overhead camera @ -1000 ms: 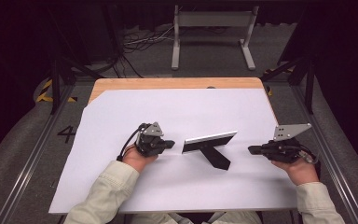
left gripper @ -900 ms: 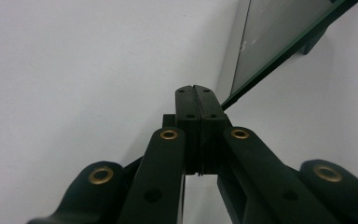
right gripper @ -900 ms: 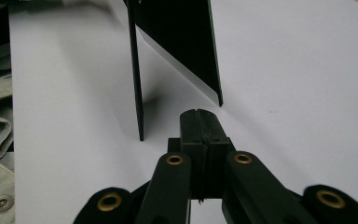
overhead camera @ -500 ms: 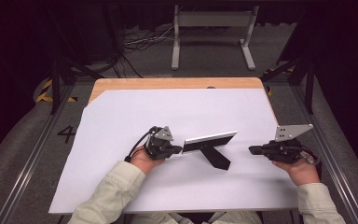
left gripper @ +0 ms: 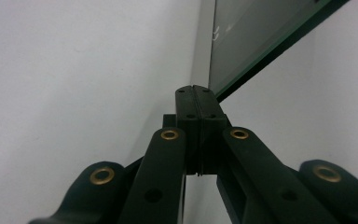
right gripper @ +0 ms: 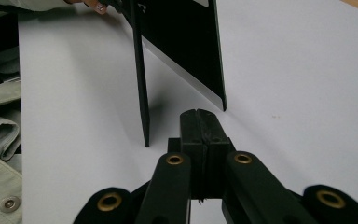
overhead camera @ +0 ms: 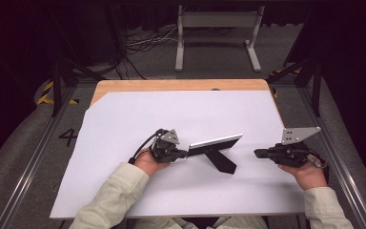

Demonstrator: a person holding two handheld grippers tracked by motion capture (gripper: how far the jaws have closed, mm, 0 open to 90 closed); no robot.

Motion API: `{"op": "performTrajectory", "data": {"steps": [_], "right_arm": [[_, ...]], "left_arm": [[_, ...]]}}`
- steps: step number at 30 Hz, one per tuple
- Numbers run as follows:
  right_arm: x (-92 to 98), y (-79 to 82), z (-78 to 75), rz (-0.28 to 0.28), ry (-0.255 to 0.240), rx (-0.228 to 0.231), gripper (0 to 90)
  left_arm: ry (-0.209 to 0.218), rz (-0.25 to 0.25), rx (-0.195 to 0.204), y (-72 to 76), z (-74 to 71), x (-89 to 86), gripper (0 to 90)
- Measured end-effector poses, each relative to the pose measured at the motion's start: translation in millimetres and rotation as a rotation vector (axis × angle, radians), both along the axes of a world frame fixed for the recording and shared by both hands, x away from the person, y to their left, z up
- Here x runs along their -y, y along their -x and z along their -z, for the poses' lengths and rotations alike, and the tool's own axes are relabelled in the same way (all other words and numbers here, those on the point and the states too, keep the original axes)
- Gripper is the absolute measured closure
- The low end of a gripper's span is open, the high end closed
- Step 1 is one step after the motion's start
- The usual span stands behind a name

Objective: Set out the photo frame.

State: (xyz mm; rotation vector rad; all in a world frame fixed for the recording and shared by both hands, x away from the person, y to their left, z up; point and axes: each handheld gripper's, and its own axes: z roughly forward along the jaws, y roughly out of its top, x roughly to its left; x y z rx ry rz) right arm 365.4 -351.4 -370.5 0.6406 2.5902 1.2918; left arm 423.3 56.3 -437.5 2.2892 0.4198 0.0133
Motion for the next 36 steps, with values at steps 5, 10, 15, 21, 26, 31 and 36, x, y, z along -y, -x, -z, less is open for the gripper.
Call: {"op": "performTrajectory", "data": {"steps": [5,10,15,21,26,31,36], "right_arm": [[1.6,1.3,-2.7,0.006,-0.005,0.004,90.0],[1.8,2.5,-4.5,0.005,-0.006,0.006,90.0],[1.6,3.6,-7.1,0.011,-0.014,-0.010,90.0],[2.1,4.4,-10.0,0.023,-0.026,-0.024,90.0],[3.6,5.3,-11.5,0.033,-0.034,-0.035,90.0],[3.7,7.2,-12.6,0.034,-0.032,-0.037,90.0],[5.3,9.1,-13.0,0.038,-0.031,-0.040,90.0]], "left_arm": [[-0.017,0.055,-0.007,3.9,-1.6,3.0,90.0],[-0.045,0.129,-0.022,11.1,-4.1,10.6,90.0],[-0.073,0.201,-0.021,18.8,-6.7,20.5,90.0],[-0.090,0.246,-0.026,25.7,-8.3,28.6,90.0],[-0.107,0.297,-0.040,32.6,-9.9,36.4,90.0],[-0.116,0.346,-0.046,37.7,-10.8,43.8,90.0],[-0.134,0.393,-0.049,45.3,-11.3,52.5,90.0]]}}
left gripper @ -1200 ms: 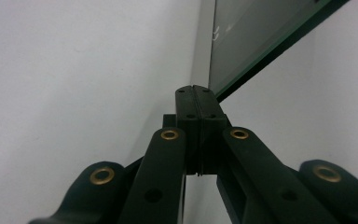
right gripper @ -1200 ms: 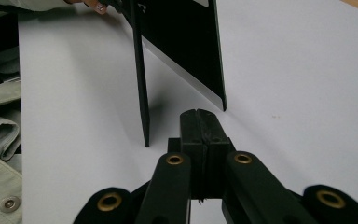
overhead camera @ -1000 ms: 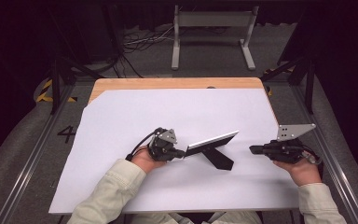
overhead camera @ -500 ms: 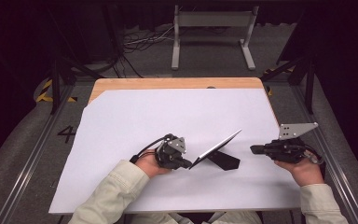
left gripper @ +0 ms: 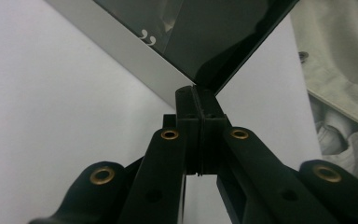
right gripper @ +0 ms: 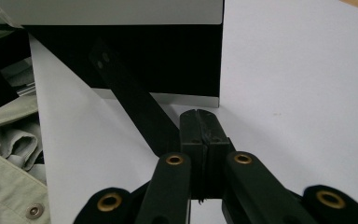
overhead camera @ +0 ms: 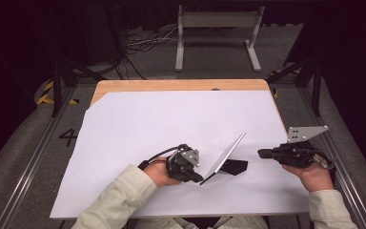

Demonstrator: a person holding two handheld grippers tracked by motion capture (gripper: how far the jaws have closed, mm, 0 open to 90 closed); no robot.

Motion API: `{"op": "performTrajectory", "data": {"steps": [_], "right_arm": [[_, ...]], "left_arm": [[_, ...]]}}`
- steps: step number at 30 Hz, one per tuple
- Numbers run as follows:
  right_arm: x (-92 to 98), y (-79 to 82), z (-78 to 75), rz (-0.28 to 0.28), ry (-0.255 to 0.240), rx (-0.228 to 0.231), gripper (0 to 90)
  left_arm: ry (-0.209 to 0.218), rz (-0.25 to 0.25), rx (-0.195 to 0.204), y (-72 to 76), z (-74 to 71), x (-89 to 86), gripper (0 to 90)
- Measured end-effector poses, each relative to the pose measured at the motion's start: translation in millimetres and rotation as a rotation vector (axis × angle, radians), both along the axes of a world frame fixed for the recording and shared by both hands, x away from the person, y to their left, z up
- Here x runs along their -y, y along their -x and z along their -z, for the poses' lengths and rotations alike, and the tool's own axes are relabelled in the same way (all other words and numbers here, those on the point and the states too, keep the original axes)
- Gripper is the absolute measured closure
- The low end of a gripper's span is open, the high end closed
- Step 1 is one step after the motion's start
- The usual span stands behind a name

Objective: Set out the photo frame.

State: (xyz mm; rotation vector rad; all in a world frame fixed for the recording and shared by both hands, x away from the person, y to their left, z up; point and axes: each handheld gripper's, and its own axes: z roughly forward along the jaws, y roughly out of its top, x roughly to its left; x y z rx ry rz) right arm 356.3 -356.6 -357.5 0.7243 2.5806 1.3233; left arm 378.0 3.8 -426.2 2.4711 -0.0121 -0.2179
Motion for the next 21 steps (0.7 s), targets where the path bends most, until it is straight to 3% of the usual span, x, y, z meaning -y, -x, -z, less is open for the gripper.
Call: {"op": "performTrajectory", "data": {"steps": [4,21], "right_arm": [[1.8,1.2,-1.1,0.006,-0.004,-0.001,90.0],[3.7,1.5,-2.7,0.023,-0.017,-0.015,90.0]], "left_arm": [[-0.012,0.031,0.004,6.2,0.3,7.9,90.0],[0.037,0.073,0.001,21.4,7.2,38.7,90.0]]}}
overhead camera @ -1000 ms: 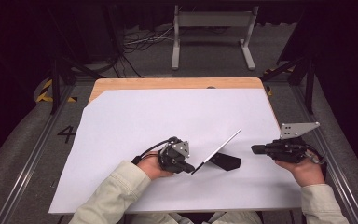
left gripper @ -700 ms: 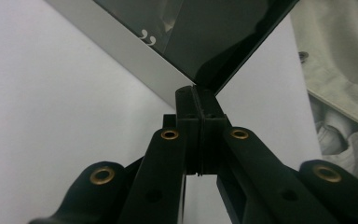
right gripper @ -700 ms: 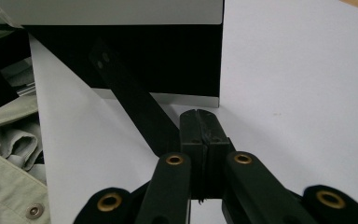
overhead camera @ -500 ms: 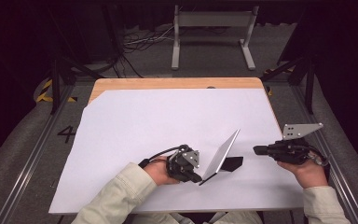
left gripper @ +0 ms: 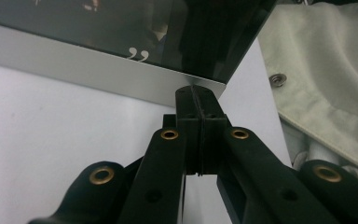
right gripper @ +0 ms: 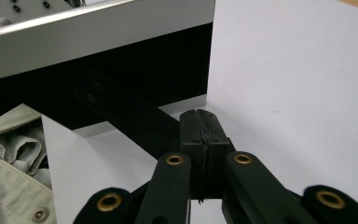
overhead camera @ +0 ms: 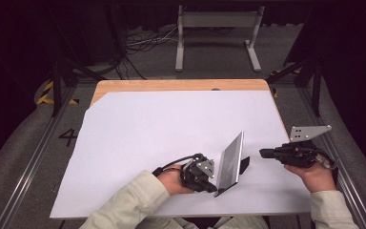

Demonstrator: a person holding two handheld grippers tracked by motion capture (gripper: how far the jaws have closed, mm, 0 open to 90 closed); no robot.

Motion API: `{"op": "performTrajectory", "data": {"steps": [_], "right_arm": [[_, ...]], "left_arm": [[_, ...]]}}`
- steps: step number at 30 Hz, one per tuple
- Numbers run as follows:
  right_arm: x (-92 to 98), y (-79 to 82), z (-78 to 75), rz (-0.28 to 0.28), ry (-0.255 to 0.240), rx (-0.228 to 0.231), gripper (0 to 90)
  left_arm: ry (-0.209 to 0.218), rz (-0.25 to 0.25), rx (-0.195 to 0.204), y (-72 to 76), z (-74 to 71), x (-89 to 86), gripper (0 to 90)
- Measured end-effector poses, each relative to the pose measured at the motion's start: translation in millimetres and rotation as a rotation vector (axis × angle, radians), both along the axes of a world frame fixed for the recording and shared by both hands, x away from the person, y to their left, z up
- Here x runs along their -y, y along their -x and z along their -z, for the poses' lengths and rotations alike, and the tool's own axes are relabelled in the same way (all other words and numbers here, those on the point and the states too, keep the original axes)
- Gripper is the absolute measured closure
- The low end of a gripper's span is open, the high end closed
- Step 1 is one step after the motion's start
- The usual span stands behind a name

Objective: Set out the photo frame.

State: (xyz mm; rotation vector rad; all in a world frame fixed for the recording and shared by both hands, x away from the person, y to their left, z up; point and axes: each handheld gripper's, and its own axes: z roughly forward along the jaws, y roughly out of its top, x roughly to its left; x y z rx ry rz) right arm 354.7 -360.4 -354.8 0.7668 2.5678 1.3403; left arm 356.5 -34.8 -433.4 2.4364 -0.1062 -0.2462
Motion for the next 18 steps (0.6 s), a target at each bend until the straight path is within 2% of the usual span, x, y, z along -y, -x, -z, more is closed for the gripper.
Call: {"op": "performTrajectory", "data": {"steps": [7,18], "right_arm": [[1.9,0.8,-2.1,0.014,-0.017,-0.012,90.0],[5.5,1.7,-3.5,0.041,-0.043,-0.041,90.0]], "left_arm": [[0.014,0.022,-0.001,6.6,2.1,14.9,90.0],[0.035,0.007,0.015,14.5,4.0,30.0,89.9]]}}
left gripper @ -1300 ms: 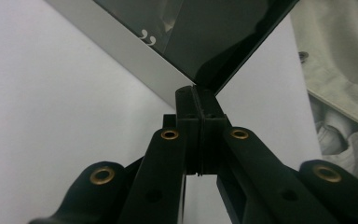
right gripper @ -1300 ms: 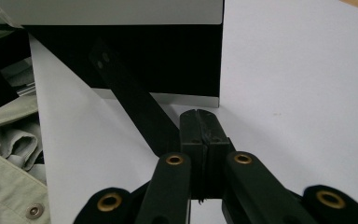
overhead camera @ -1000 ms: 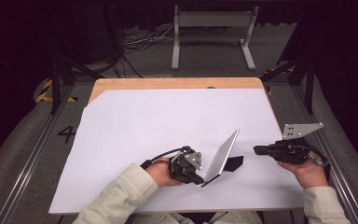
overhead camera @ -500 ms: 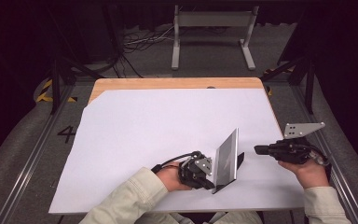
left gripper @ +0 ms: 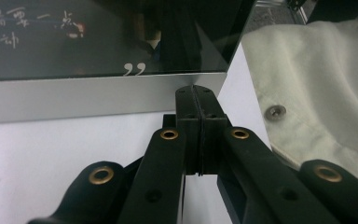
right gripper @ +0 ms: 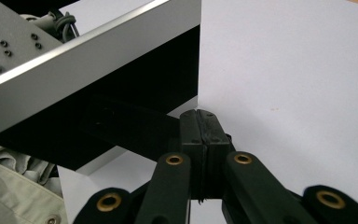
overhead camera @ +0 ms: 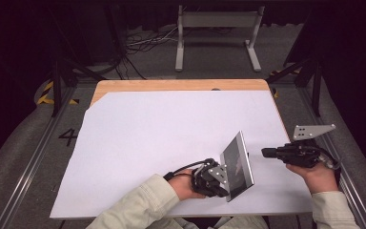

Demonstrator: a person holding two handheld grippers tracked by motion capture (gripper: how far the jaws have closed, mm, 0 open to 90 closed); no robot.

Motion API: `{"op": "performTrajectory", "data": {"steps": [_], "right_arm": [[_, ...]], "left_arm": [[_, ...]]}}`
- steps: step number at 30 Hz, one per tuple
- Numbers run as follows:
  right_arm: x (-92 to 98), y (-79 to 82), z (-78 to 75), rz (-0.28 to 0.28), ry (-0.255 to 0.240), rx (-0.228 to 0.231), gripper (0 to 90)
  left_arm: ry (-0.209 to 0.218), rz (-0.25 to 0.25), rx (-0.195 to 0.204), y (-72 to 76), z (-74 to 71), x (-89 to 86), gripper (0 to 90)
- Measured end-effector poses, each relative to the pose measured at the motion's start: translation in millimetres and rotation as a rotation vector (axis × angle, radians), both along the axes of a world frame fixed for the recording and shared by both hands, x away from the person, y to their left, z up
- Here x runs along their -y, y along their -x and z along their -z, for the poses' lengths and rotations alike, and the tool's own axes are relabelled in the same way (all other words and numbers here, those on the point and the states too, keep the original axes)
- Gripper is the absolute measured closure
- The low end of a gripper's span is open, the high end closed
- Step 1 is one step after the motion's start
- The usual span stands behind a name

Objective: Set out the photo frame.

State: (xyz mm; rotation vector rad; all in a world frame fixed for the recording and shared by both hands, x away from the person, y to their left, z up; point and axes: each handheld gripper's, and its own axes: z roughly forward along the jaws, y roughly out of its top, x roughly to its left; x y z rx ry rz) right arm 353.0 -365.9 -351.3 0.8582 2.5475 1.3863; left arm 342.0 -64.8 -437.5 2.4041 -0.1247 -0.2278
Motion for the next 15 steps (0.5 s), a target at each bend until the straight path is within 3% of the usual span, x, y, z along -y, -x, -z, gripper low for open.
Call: {"op": "performTrajectory", "data": {"steps": [9,15], "right_arm": [[0.8,-0.4,-0.7,0.012,-0.015,-0.018,90.0],[2.4,0.0,-1.7,0.021,-0.023,-0.023,89.9]], "left_arm": [[0.003,-0.005,-0.008,5.6,3.6,14.1,89.8],[0.002,-0.009,-0.018,2.0,1.9,8.4,87.5]]}}
